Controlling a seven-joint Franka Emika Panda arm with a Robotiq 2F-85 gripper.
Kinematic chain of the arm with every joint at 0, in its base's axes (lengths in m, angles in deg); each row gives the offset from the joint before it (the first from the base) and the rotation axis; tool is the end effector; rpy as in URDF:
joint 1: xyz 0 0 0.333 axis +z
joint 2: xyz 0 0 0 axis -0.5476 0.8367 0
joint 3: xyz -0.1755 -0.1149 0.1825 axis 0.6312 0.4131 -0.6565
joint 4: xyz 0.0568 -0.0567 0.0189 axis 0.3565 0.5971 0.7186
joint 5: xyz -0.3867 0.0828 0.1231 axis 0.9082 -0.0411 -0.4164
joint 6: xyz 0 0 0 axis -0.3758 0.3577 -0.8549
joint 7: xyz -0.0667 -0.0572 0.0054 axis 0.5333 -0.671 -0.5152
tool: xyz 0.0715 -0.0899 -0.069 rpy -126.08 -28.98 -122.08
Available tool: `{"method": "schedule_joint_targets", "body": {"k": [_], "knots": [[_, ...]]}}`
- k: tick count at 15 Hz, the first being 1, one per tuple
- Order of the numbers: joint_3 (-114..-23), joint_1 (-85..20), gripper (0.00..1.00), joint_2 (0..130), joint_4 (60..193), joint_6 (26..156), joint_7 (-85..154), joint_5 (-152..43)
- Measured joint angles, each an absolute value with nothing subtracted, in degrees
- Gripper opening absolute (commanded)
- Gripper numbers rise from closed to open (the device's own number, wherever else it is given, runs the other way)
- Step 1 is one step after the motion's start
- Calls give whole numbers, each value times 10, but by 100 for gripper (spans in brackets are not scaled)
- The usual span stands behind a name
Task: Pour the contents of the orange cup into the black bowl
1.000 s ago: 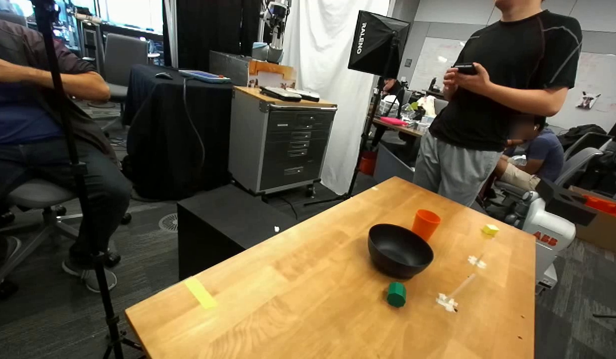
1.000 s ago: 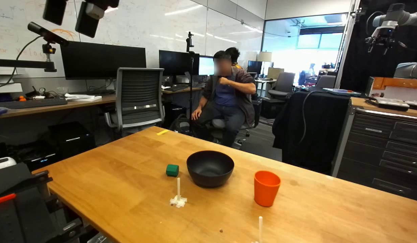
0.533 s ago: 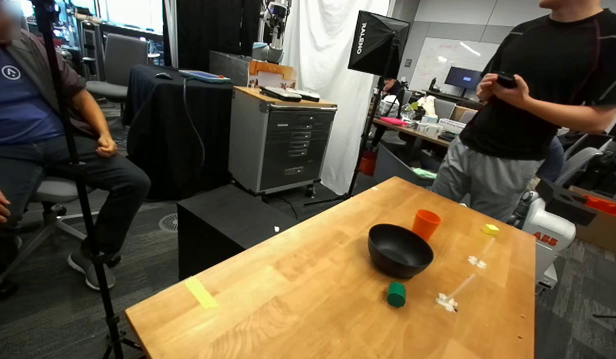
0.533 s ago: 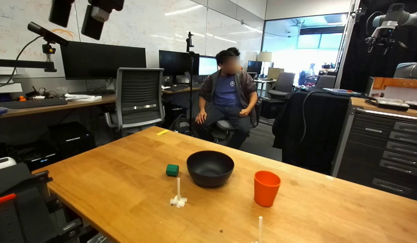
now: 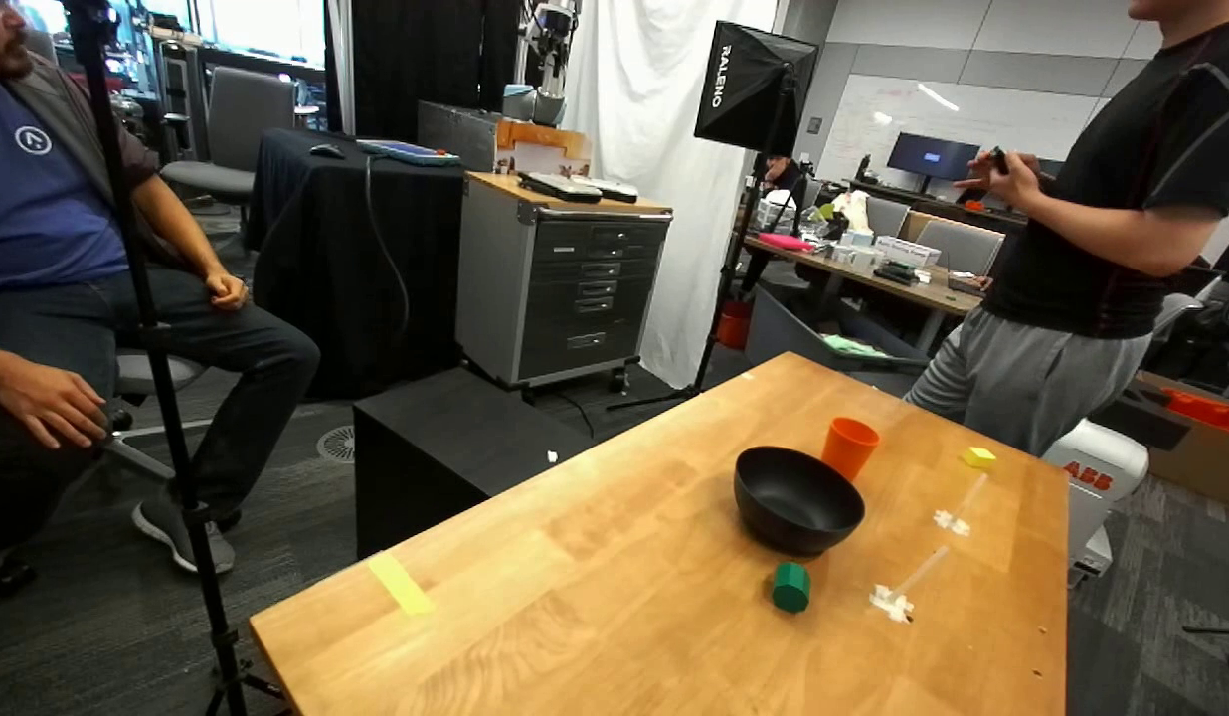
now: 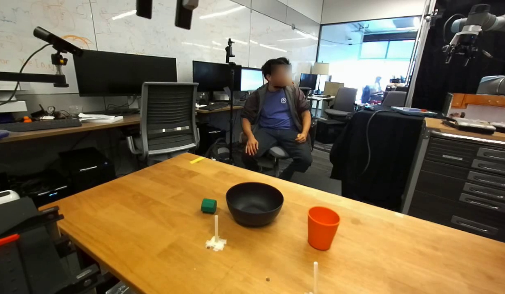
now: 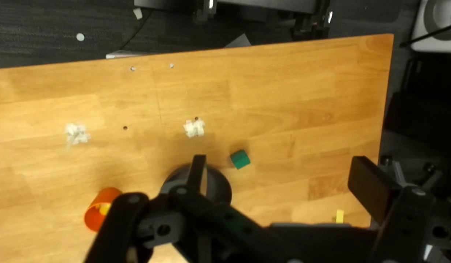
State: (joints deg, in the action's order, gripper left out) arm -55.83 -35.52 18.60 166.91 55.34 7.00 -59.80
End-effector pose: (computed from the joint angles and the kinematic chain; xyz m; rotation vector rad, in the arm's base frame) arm 0.4042 -0.1348 0.4586 -2.9381 -0.1706 0.0282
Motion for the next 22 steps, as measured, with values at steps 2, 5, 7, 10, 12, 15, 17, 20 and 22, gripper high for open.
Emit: {"method": "schedule_joint_targets", "body": {"k": [2, 5, 7, 10, 12, 15, 17, 20, 22], "knots": [[-552, -355, 100, 213, 1633, 576, 70, -622], [-539, -356, 100, 258, 1577, 598, 70, -663], [-532, -359, 100, 291, 1541, 609, 70, -688], [-526, -372, 100, 341, 1493, 618, 70, -719], [-526, -383, 100, 372, 1464, 619, 70, -737], [-525, -401, 100, 416, 1422, 623, 70, -760], [-525, -414, 100, 446, 1398, 632, 70, -773], [-526, -434, 100, 492, 1364, 639, 70, -792], [-528, -446, 100, 521, 1343, 640, 70, -798]]}}
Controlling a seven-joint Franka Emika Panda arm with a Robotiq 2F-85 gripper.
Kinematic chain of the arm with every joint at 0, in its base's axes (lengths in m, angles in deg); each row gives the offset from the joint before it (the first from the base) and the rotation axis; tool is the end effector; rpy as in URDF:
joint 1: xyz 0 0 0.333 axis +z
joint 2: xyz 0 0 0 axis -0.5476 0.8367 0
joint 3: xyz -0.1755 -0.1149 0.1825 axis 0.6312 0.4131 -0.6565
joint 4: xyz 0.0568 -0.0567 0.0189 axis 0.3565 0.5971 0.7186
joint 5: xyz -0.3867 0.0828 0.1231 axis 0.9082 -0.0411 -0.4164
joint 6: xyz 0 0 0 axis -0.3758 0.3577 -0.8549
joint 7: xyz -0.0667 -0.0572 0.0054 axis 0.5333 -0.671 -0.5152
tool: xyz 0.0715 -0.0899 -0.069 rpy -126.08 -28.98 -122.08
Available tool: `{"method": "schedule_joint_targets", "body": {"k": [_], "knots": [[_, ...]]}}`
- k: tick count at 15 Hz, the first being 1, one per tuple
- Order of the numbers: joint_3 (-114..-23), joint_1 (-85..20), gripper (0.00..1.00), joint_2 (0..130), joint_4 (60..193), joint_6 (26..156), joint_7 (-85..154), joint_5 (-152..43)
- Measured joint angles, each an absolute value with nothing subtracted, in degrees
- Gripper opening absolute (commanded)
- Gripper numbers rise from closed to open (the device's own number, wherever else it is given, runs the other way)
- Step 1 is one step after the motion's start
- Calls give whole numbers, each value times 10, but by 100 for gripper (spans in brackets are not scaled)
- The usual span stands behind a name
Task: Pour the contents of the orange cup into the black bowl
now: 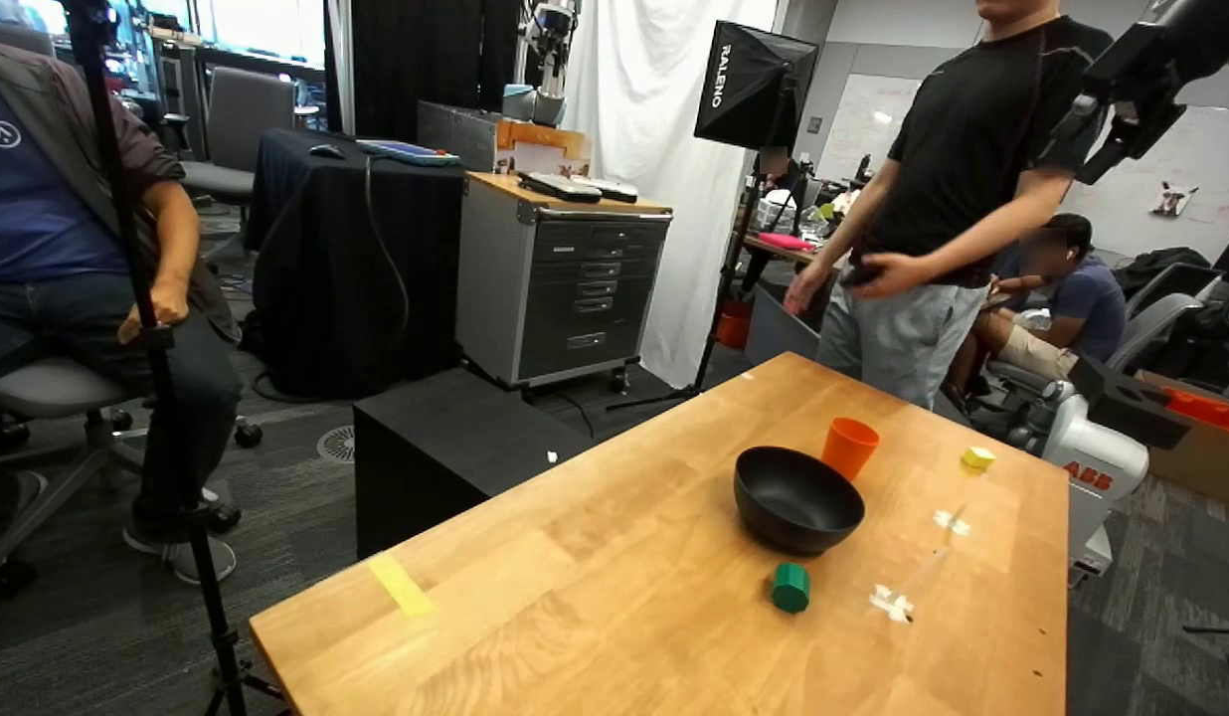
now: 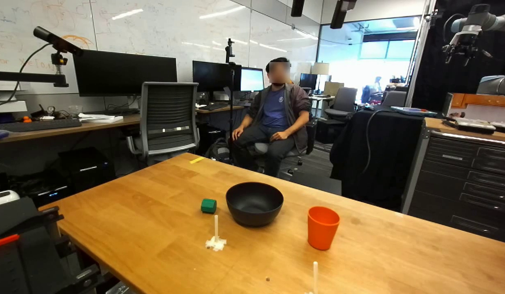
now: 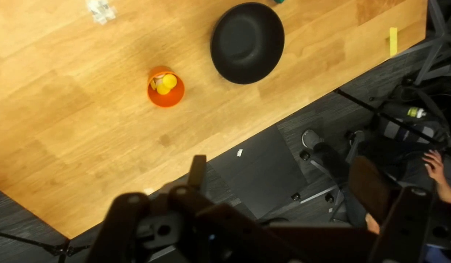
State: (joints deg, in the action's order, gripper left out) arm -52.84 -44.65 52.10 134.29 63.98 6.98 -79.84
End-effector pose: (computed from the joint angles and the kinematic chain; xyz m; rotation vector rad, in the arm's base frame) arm 0.5443 -0.2776 0.4725 -2.8210 0.3318 -0.3232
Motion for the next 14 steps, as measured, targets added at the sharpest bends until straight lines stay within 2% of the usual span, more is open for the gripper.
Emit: {"method": "schedule_joint_targets", "body": {"k": [7, 14], "knots": [[-546, -487, 100, 611, 1277, 640, 71, -807], [-559, -499, 100, 623, 1254, 639, 74, -807]]}}
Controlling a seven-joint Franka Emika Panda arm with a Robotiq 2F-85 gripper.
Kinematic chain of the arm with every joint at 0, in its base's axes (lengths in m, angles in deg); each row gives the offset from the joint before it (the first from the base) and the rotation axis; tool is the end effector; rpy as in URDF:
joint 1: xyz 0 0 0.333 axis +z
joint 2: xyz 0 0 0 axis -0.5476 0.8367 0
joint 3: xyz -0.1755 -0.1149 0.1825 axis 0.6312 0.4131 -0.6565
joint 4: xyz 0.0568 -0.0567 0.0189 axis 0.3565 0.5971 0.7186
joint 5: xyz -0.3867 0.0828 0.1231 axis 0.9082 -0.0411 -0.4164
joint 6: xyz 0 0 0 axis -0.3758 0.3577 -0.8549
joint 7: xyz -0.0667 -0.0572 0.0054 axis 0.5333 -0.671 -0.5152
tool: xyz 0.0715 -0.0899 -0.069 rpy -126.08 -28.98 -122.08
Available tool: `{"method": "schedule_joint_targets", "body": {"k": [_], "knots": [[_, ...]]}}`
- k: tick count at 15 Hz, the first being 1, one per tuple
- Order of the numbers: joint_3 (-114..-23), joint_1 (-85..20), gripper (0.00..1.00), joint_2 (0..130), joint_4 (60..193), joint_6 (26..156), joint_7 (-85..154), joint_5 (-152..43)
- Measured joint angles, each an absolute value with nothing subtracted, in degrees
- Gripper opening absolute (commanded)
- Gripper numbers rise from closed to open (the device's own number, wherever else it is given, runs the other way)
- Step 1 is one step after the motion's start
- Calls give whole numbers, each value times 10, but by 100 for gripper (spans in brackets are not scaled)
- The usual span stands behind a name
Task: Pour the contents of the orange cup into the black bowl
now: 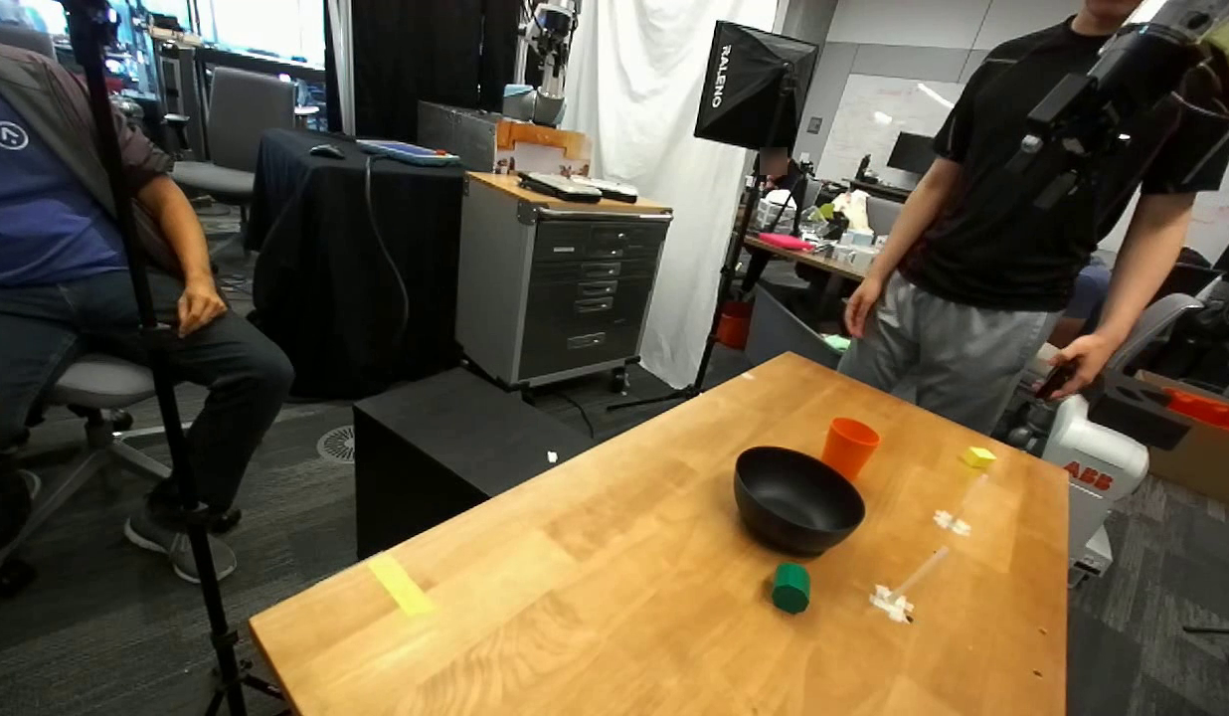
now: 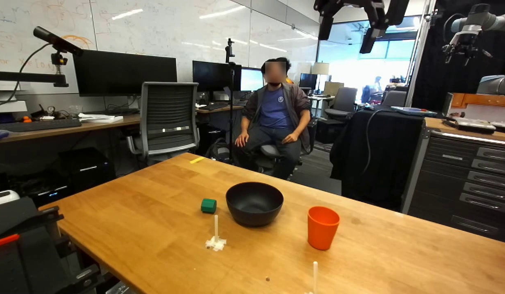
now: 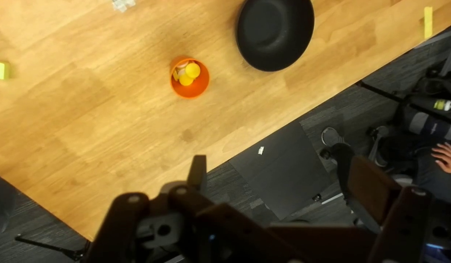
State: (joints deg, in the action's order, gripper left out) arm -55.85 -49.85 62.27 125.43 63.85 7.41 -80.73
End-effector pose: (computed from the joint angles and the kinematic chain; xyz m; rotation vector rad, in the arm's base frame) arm 0.5747 -0.3124 0.4416 -2.8404 0.3983 -0.2876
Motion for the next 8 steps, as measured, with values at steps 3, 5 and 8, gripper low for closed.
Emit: {"method": "schedule_joint_targets", "body": {"k": [3, 5, 8], "knots": [[-561, -501, 100, 623, 1257, 639, 74, -806], [-565, -501, 100, 623, 1262, 644, 74, -805], [-572, -501, 100, 630, 1266, 666, 83, -799]]}}
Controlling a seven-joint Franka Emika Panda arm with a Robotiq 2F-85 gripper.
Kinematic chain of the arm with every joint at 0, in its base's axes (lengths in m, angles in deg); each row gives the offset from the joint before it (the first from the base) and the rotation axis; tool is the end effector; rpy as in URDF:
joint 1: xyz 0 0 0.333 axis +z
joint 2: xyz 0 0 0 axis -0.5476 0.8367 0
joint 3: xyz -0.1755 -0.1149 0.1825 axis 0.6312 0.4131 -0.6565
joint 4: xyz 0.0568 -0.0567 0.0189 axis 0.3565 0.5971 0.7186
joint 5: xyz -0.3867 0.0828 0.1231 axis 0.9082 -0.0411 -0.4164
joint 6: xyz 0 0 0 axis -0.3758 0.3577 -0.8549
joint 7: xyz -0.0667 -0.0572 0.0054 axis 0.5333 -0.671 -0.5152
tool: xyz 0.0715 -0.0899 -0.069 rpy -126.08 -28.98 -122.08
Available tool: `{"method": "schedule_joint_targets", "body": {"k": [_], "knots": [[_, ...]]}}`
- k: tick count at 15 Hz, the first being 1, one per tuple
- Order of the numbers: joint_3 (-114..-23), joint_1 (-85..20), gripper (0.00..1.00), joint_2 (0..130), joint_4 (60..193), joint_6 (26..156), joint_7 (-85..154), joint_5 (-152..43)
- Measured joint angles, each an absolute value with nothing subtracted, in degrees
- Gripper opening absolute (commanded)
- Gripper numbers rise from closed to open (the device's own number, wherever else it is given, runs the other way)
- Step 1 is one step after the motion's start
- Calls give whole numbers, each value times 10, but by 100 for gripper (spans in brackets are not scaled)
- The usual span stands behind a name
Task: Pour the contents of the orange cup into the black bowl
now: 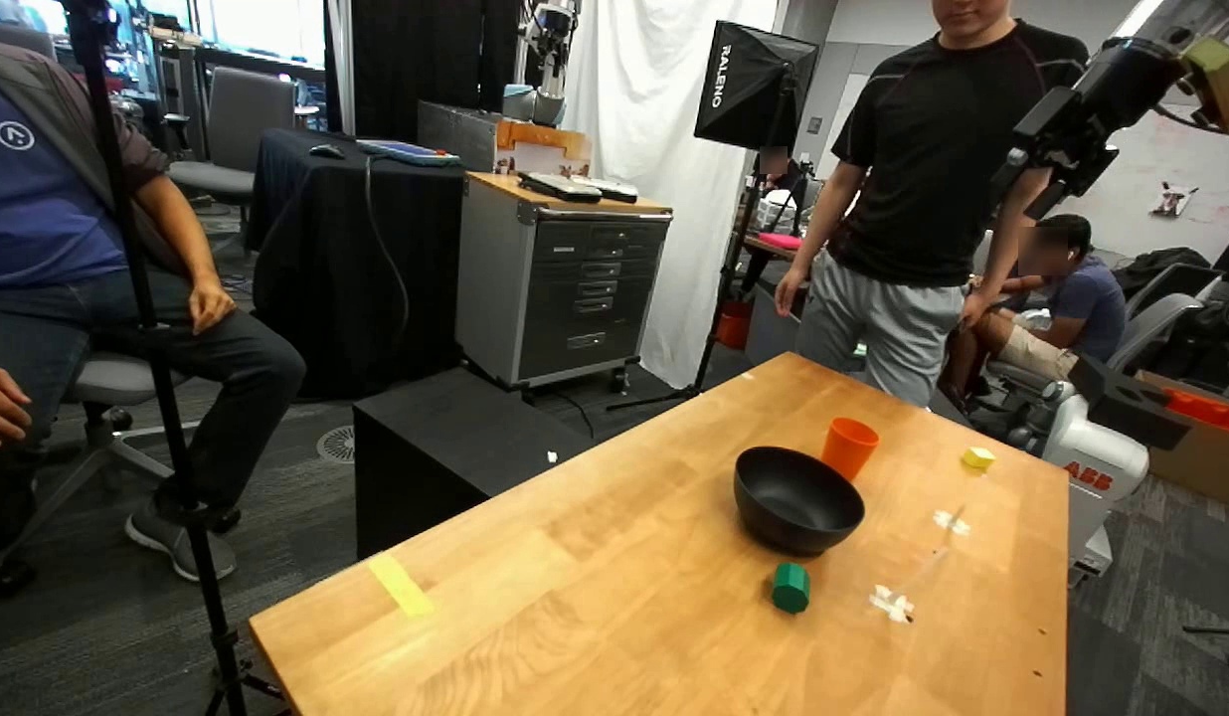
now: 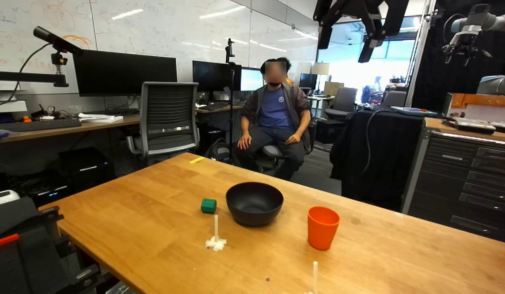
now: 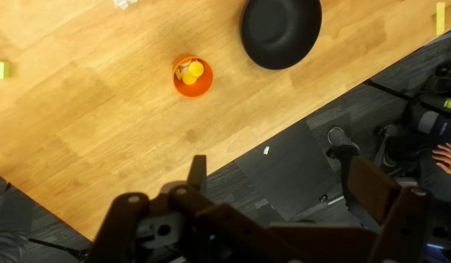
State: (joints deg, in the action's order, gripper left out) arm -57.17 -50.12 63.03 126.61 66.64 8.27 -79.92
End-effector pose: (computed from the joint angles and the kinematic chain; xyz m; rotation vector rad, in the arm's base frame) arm 0.5816 -0.3081 0.4258 -2.8563 0.4117 -0.2900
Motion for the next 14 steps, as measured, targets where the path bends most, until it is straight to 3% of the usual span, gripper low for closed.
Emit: {"method": "schedule_joint_targets", "body": {"k": [14], "knots": [[-584, -500, 100, 817, 1185, 732, 264, -659]]}}
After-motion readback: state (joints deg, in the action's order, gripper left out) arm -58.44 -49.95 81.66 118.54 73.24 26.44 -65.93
